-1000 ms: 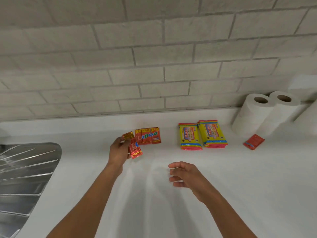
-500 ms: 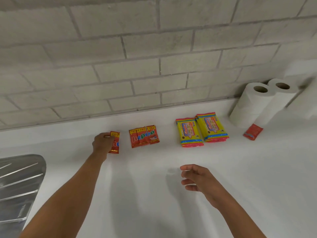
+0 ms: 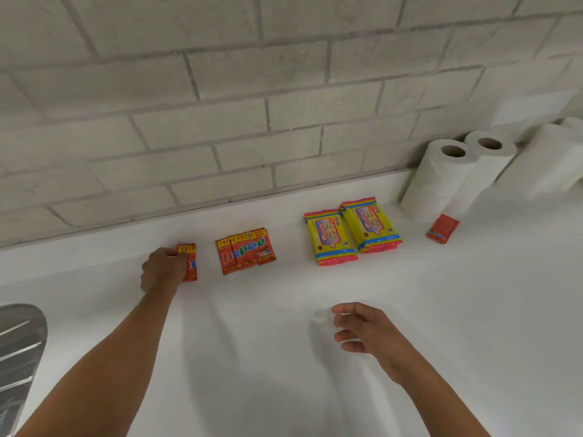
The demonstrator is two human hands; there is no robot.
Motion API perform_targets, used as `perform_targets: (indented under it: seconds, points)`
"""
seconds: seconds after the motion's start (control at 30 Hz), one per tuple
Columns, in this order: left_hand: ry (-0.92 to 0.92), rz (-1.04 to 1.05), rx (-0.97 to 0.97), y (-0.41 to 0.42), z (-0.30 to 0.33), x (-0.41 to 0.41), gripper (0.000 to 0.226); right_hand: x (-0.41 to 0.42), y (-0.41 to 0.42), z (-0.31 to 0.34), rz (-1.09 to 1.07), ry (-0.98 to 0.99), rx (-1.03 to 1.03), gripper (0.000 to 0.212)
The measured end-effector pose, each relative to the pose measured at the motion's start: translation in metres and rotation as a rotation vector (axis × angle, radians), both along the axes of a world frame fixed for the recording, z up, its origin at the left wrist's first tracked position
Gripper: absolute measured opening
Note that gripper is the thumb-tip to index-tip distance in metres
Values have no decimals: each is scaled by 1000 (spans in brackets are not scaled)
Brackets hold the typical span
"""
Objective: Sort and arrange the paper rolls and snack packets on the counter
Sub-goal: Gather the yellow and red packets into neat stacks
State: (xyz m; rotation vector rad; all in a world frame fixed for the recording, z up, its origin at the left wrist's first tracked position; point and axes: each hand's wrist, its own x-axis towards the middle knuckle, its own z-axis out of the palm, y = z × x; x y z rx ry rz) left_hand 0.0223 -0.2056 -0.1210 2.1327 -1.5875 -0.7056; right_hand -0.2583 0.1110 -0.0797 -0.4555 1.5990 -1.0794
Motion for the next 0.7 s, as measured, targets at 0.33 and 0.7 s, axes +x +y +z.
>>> perform_targets:
  seconds: [0.33, 0.7]
  points:
    - [-27, 13, -31, 4, 7, -5, 34, -25, 1, -1, -49, 19, 13, 15]
    - [-10, -69, -157, 51, 27, -50, 31, -97, -8, 3, -174, 204, -20, 16]
